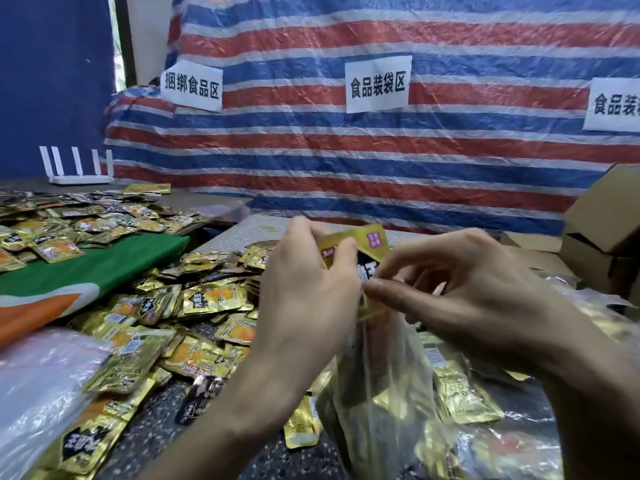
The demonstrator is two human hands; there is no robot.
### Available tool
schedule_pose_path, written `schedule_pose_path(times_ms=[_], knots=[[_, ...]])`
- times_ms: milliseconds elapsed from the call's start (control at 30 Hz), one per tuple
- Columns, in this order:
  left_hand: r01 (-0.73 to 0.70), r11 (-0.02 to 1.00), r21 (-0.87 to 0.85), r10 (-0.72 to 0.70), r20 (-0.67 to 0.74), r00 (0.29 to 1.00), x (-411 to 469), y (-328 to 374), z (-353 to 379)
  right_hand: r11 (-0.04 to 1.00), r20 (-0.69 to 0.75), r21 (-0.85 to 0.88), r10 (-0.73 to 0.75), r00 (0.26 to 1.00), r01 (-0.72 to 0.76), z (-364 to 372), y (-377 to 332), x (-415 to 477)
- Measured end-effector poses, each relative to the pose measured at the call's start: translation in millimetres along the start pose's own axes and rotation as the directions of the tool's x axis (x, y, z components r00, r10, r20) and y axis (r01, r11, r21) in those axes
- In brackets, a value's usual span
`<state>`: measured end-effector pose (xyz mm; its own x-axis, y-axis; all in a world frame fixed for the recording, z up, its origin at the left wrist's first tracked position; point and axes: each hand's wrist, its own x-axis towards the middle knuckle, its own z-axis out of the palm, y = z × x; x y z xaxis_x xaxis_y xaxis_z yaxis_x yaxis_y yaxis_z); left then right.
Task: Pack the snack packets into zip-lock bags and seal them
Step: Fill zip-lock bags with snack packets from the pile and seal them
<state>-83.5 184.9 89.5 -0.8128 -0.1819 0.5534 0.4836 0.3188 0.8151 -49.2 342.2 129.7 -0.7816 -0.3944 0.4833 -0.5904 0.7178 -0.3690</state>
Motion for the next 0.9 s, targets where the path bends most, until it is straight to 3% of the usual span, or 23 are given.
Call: schedule_pose_path(times_ms=[67,167,300,367,433,567,767,900], knots=[[0.012,0.998,0.069,-0.016,0.067,0.998,-2,-3,7,1.0,-0.004,-0.007,0.009,1.0,-0.009,2,0,2],[-0.083,0.987,0.137,0.041,0.285,0.958,5,-1,4,0.999,-0.041,-0.002,0.05,0.998,-0.05,0,4,2],[-0.257,0.958,0.124,0.127,0.622,0.773,22,-4,-28,0.989,-0.053,-0.006,0.146,0.988,-0.146,-5,10,-1],[-0.319,0.93,0.185,0.091,0.722,0.686,30,-10,-42,0.985,-0.055,0.02,0.17,0.984,-0.169,-6,11,-2],[-0.342,0.906,0.249,0.04,0.753,0.656,36,-15,-50,0.985,-0.041,0.022,0.171,0.985,-0.17,-6,11,-2],[-0.341,0.868,0.361,-0.02,0.712,0.702,40,-17,-55,0.983,0.017,-0.008,0.185,0.983,-0.185,-7,9,-4],[-0.393,0.873,0.29,0.104,0.675,0.73,36,-9,-62,0.982,0.103,-0.103,0.168,0.981,-0.157,-22,12,-12],[-0.45,0.866,0.217,0.196,0.68,0.706,35,-7,-67,0.986,0.222,-0.124,0.137,0.965,-0.111,-28,18,-15]])
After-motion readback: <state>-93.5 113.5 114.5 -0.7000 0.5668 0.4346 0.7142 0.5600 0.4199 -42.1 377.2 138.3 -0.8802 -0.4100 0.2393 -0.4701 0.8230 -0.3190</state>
